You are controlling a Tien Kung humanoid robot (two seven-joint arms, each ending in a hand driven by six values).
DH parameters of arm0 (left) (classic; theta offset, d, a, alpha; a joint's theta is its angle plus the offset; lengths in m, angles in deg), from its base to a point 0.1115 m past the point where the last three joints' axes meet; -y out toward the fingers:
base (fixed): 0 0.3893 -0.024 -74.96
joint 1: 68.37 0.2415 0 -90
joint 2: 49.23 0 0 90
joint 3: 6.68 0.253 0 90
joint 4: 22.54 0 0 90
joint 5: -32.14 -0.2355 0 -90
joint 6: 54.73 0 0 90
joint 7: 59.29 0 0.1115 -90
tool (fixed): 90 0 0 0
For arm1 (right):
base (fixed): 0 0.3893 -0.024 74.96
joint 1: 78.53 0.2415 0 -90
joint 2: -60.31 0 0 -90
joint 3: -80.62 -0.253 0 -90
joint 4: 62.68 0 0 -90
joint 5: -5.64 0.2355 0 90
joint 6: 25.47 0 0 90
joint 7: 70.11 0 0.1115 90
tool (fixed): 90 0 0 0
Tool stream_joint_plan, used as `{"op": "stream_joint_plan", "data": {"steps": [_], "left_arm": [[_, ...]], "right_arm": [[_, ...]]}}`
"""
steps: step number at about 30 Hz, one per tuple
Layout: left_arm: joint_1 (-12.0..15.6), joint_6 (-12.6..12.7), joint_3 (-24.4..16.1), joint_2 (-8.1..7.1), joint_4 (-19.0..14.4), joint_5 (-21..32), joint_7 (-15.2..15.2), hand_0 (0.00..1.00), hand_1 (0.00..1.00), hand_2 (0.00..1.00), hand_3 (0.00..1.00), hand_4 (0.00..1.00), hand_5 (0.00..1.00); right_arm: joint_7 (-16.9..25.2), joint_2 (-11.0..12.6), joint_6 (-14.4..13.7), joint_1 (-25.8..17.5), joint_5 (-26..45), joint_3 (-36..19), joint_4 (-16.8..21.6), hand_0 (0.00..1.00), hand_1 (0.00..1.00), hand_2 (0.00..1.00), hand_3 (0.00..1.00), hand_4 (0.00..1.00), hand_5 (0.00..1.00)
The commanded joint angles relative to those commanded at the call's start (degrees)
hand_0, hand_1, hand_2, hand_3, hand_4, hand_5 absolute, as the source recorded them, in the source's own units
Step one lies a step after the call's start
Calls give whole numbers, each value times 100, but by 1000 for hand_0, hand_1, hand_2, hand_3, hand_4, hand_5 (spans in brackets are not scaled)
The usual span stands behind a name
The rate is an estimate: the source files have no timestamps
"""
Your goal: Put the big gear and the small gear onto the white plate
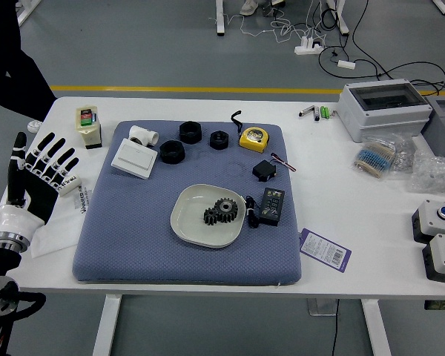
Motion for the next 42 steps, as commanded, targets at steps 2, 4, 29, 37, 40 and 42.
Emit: {"op": "stream_joint_plan", "data": {"steps": [2,4,29,37,40,42], "left_arm": [[-3,1,-20,-1,-10,-131,-13,814,796,858,821,946,817],[-16,-7,-38,-15,-16,-405,-20,816,796,857,818,951,825],[6,-83,45,-70,-76,-1672,-167,891,891,921,842,952,998],[1,-2,33,-64,-78,-1689,-47,908,914,954,892,950,998],[1,-2,28,-67,-73,-1704,-47,922,926,963,900,948,998],[2,-1,29,-67,-70,-1707,-50,922,926,963,900,948,998]], "right_arm": [[1,-1,1,3,5,4,-1,606,626,724,539,729,698],[3,0,3,6,9,4,-2,606,626,725,539,729,698],[3,-17,5,-24,32,40,-2,606,627,725,539,729,699],[-6,-17,2,-37,39,64,-2,606,627,725,539,729,699],[-8,-16,3,-36,40,65,-1,607,627,725,539,729,700],[-8,-17,3,-34,44,66,0,607,627,725,539,729,700]]}}
